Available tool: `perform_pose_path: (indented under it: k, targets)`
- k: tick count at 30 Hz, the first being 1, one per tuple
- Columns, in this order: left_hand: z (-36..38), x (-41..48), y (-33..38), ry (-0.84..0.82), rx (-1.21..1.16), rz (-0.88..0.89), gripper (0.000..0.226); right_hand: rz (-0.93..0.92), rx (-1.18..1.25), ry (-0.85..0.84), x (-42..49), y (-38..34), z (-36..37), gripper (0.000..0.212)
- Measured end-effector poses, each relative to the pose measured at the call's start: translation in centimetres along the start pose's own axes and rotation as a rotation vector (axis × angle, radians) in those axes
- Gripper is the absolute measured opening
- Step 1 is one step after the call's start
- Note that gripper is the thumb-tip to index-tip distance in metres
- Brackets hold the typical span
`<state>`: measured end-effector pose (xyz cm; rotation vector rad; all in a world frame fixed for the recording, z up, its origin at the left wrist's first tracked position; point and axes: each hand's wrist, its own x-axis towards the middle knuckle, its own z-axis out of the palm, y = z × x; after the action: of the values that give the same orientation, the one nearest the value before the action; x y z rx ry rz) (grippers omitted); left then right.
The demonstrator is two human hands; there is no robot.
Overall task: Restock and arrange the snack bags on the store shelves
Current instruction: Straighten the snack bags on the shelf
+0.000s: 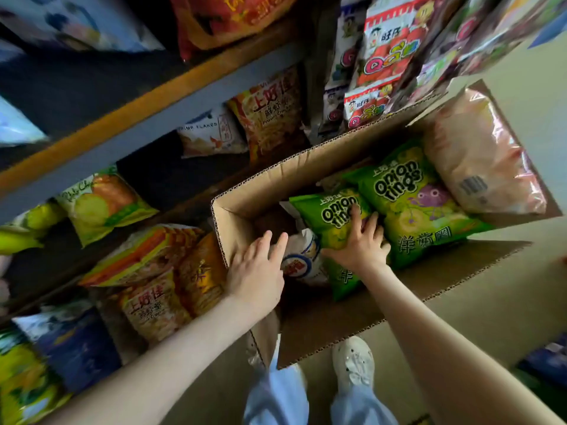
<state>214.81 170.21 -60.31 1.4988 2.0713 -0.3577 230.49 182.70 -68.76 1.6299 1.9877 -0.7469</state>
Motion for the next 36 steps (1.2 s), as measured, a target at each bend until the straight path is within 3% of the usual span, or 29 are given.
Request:
perform_pose_path:
  k: [8, 14, 18, 21, 23, 27, 30, 33, 36]
  targets:
    - [1.0, 0.7, 0.9, -0.051, -0.141, -0.043, 0.068, 0.021, 0.062, 0.073, -0.7, -0.2, -0.5, 0.118]
    - [-2.8, -0.5, 2.2, -0.162, -0.624, -0.123, 0.070, -0.088, 0.382, 0.022, -5.9, -1.4, -5.1, 0.108]
    - [-7.5, -3.6, 4.4, -0.068, -0.988, -0.337, 0.084, -0.163, 0.575, 0.013, -11.3, -3.7, -9.2, 0.104]
    - [-11.3, -6.7, 5.1, 0.199, -1.284, -0.284, 0.108, -0.285, 0.516, 0.112, -15.9, -5.4, -13.1, 0.105]
    - [-13.5, -8.2, 4.3, 0.279, -1.395, -0.286, 0.121, -0.363, 0.529, 0.121, -18.4, -6.1, -15.8, 0.111]
    - [-17.9, -11.1, 1.4, 0.399, -1.355, -0.212, 0.111, -0.466, 0.891, 0.055, -21.3, -6.5, -21.2, 0.120]
    - [-21.2, -13.8, 0.3, 0.456, -1.375, -0.039, 0.108, -0.453, 1.261, -0.196, -22.3, -6.5, -25.4, 0.111]
    - [-24.6, -16.3, -0.9, 0.522, -1.347, 0.083, 0.104, -0.621, 1.201, -0.437, -23.5, -7.3, -29.5, 0.093]
    - [-27.3, -18.4, -2.9, 0.611, -1.186, 0.223, 0.115, -0.799, 1.074, -0.402, -24.6, -9.4, -32.4, 0.086]
